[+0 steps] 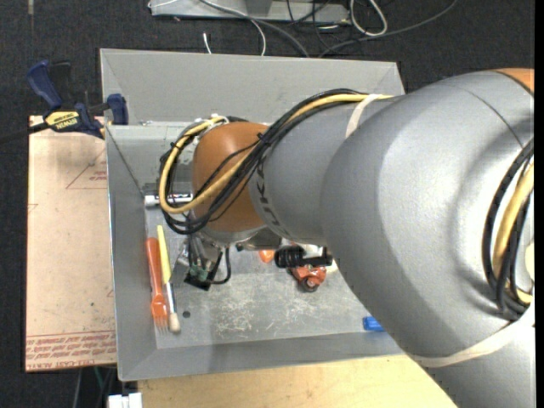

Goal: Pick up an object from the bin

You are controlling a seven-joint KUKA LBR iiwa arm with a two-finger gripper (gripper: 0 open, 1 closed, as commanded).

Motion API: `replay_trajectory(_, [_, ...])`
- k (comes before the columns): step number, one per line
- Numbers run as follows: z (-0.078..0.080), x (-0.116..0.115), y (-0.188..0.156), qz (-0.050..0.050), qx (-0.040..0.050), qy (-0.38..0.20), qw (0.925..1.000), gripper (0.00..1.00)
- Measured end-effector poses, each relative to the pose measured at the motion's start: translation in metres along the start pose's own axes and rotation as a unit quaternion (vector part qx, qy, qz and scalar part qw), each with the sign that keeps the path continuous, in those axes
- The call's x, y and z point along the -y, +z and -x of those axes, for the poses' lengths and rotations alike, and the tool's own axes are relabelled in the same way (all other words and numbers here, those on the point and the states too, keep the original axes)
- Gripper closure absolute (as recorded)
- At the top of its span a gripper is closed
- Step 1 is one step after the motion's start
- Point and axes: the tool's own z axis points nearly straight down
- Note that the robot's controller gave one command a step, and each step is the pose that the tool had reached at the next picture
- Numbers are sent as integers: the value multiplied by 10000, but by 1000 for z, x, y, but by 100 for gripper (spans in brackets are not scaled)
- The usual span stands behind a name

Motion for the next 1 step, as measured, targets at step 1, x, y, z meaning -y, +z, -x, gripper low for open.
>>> replay_trajectory(1, [0, 0, 0, 1, 0, 1, 10000, 100])
